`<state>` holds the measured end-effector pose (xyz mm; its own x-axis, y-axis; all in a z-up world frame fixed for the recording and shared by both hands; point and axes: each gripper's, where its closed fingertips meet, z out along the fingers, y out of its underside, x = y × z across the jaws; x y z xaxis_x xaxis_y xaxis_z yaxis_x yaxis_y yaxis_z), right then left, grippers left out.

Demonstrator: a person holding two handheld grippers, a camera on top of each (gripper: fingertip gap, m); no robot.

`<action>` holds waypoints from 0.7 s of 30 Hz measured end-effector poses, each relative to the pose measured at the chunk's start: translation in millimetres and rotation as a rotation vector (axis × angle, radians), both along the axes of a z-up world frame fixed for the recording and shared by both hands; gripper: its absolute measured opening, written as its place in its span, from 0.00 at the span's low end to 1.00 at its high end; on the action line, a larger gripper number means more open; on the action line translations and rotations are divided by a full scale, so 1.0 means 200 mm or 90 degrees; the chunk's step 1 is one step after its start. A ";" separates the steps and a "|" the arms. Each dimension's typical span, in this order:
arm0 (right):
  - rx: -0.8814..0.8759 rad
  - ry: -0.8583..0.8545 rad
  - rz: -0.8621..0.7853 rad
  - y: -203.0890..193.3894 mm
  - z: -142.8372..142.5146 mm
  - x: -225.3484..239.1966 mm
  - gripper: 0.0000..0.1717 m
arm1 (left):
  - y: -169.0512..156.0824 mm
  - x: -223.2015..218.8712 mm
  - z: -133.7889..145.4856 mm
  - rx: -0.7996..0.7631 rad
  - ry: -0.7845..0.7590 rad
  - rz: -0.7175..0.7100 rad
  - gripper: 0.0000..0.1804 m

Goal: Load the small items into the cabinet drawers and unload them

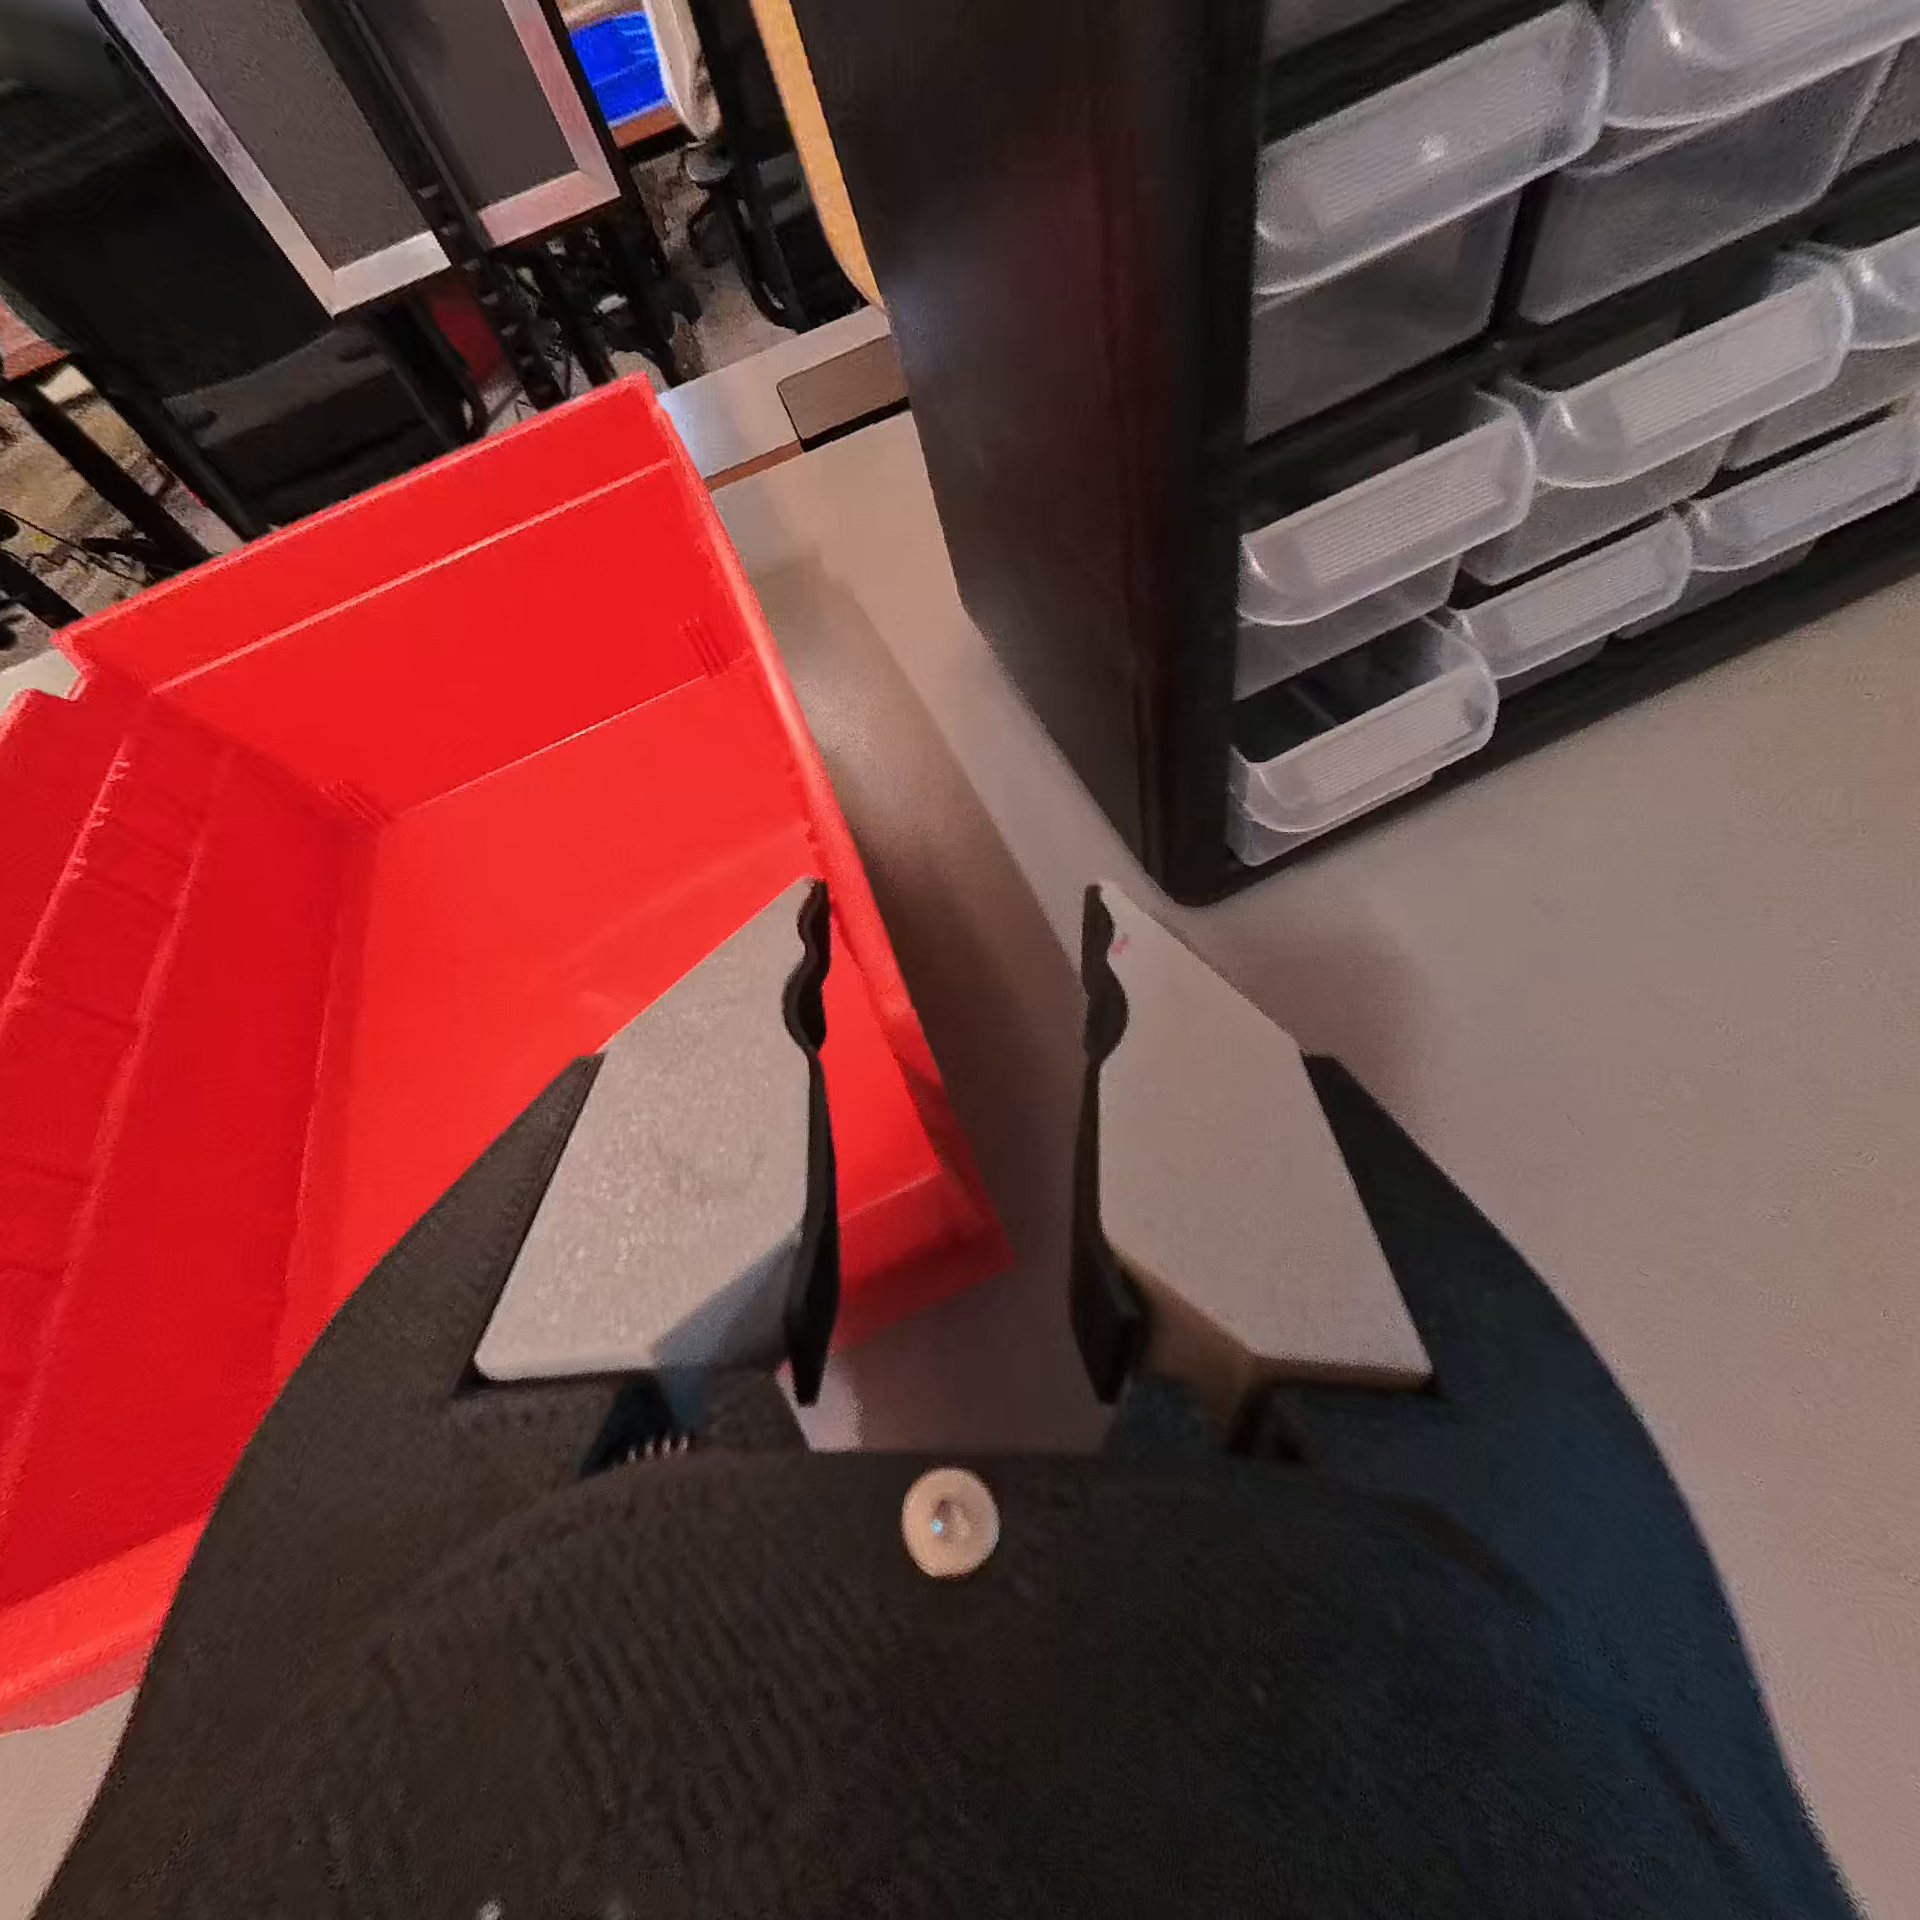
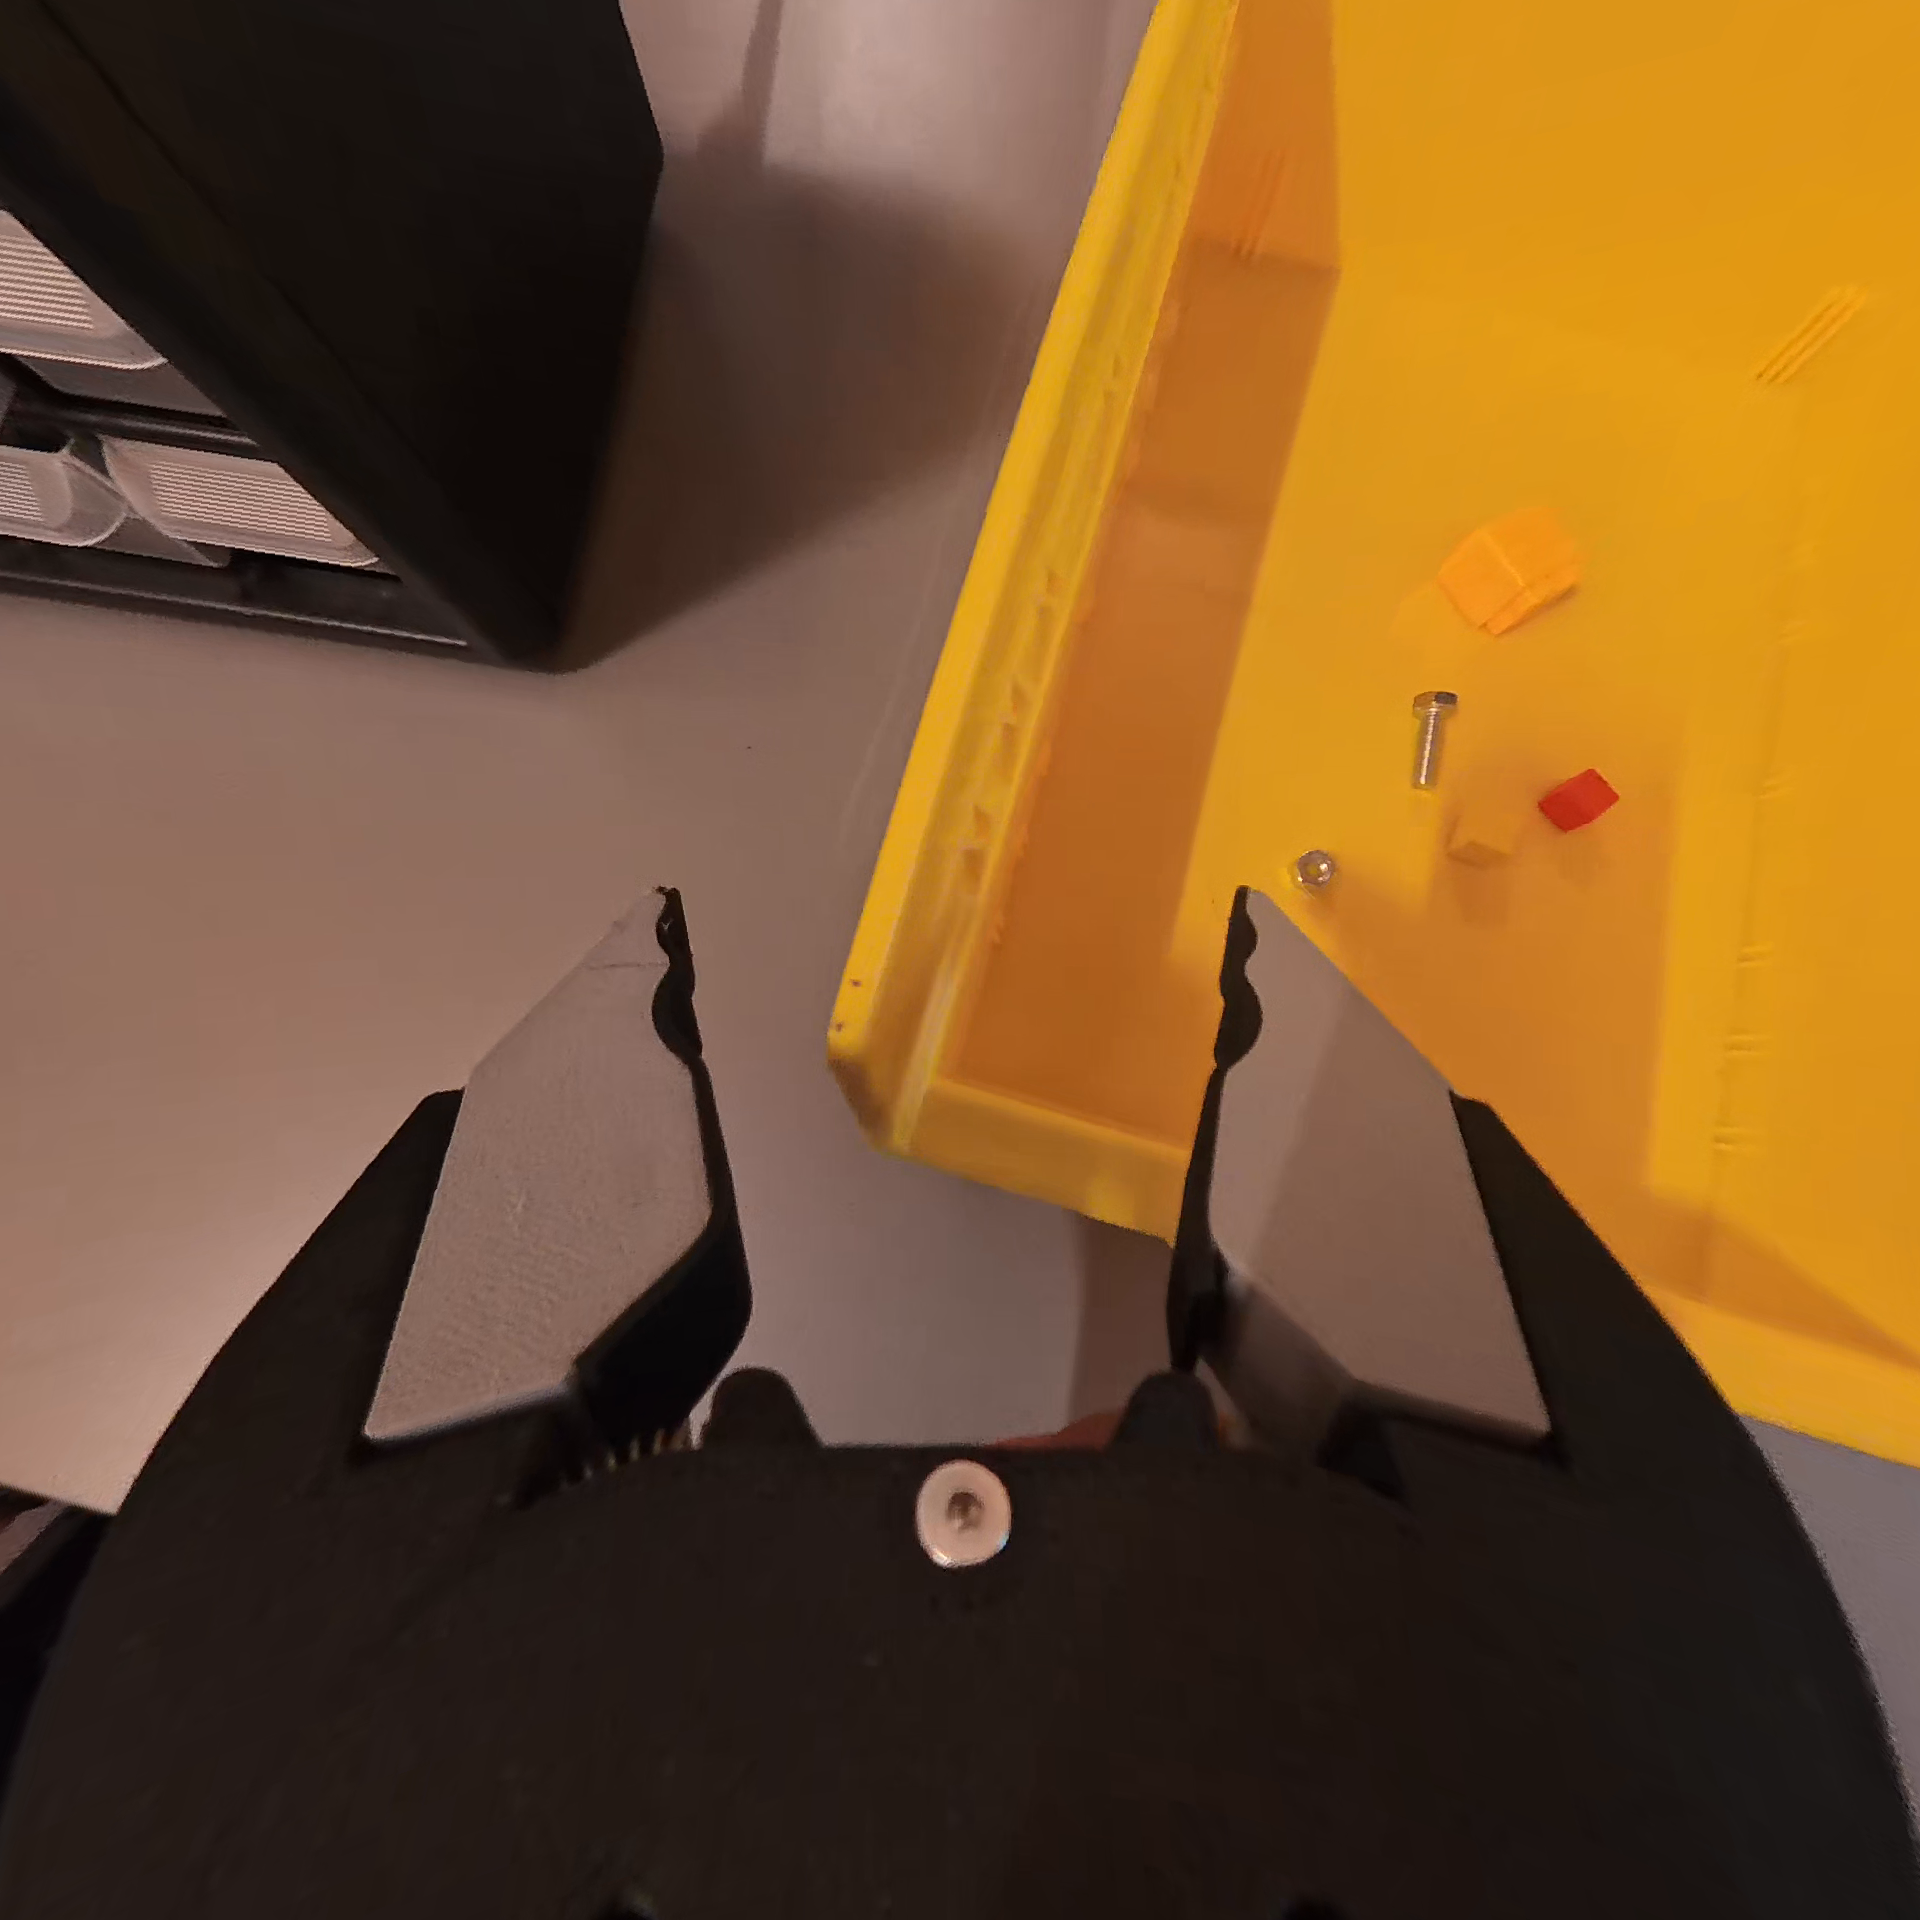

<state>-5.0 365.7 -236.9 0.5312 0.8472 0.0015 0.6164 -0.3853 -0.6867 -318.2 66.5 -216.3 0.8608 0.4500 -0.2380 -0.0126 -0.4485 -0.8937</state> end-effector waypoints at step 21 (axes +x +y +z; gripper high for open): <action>0.117 -0.096 -0.005 0.08 -0.08 -0.04 0.08 | -0.14 -0.21 0.01 -0.037 0.024 0.050 0.02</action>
